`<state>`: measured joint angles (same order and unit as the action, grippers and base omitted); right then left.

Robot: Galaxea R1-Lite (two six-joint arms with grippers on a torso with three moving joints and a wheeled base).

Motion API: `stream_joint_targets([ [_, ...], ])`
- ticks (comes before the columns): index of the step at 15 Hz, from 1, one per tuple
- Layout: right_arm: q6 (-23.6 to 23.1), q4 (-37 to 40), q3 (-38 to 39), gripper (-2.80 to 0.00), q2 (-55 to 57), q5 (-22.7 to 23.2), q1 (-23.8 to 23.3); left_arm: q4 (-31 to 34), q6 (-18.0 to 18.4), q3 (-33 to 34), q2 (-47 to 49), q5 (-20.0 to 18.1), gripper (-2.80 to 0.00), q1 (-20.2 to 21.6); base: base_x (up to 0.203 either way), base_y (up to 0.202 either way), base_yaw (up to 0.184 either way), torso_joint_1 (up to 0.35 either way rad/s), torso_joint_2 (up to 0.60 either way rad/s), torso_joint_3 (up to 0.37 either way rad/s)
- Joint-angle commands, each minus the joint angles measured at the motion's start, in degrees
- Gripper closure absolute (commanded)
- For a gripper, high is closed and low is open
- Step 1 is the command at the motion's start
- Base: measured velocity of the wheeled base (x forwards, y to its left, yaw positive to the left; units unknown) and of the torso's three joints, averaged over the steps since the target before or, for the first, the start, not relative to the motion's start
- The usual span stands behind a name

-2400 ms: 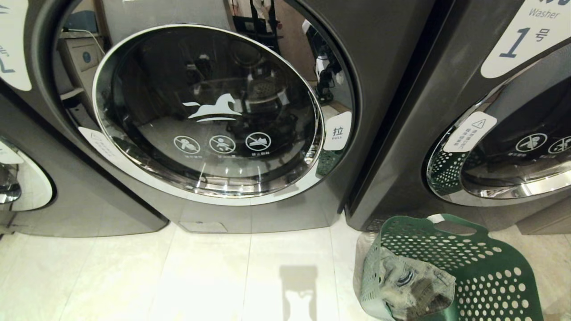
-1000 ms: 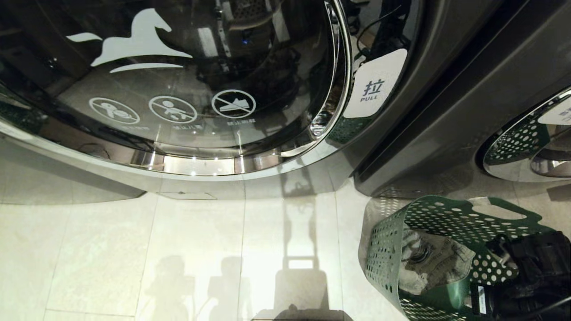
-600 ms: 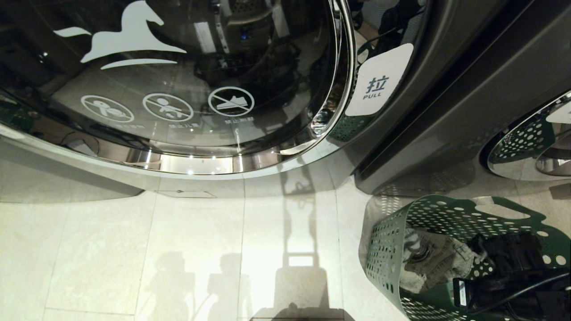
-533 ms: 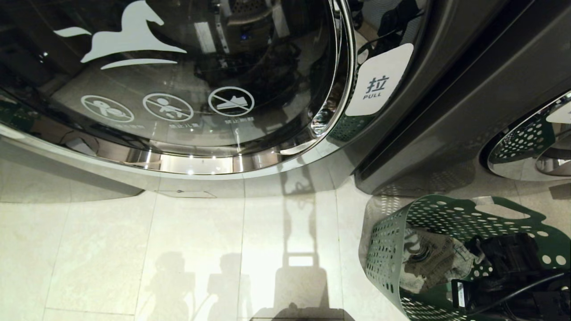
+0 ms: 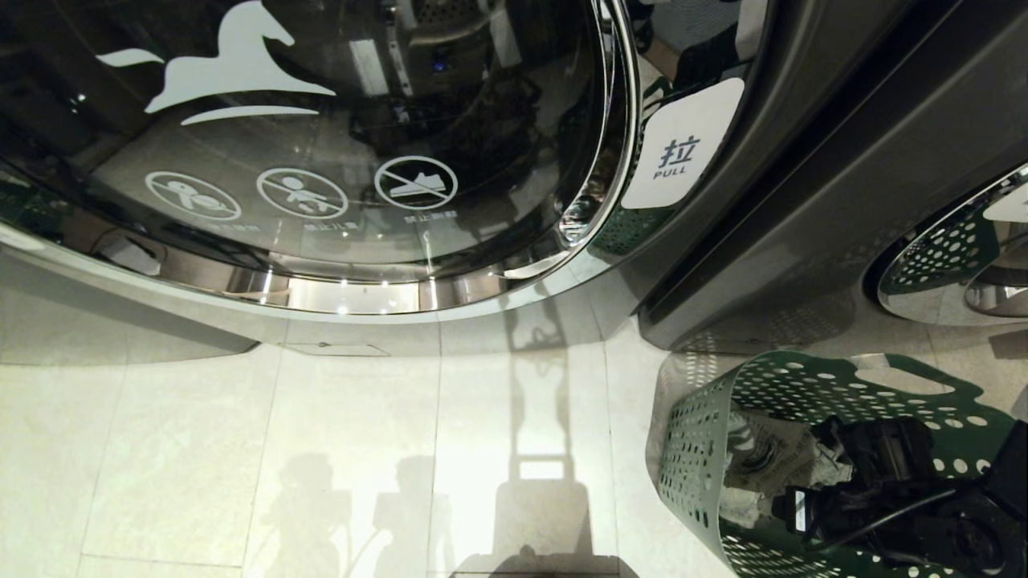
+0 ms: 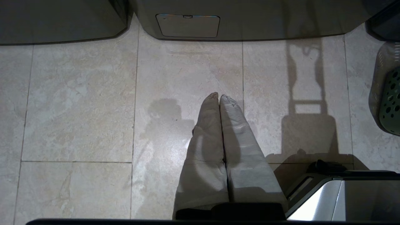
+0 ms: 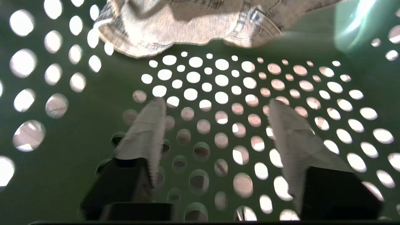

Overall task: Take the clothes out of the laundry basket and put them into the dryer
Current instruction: Take the clothes out of the basket

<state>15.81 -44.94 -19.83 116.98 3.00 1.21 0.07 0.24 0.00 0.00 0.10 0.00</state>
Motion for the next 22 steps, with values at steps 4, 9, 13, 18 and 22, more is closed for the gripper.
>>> stream_joint_targets([
  [4, -0.1, -5.6, -5.5, -2.80, 10.8, 0.2, 0.0, 0.0, 0.0, 0.1, 0.1, 0.0, 0.00, 0.0, 0.000, 0.000, 0.000, 0.000, 0.00, 0.000],
  [9, 0.3, -9.5, -10.2, -2.80, 19.0, 0.2, 0.0, 0.0, 0.0, 0.1, 0.0, 0.1, 0.00, 0.0, 0.000, 0.000, 0.000, 0.000, 0.00, 0.000],
  [13, 0.0, -12.5, -12.8, -2.80, 24.1, 0.9, 0.1, 0.0, 0.0, 0.1, 0.1, 0.1, 0.00, 0.0, 0.000, 0.000, 0.000, 0.000, 0.00, 0.000],
  [18, 0.3, -12.3, -13.2, -2.80, 24.2, 5.2, -0.3, 0.0, 0.0, 0.1, 0.0, 0.0, 0.00, 0.0, 0.000, 0.000, 0.000, 0.000, 0.00, 0.000],
  [22, 0.3, -12.3, -13.1, -2.80, 24.2, 5.5, -0.4, 0.0, 0.0, 0.1, 0.1, 0.0, 0.00, 0.0, 0.000, 0.000, 0.000, 0.000, 0.00, 0.000],
])
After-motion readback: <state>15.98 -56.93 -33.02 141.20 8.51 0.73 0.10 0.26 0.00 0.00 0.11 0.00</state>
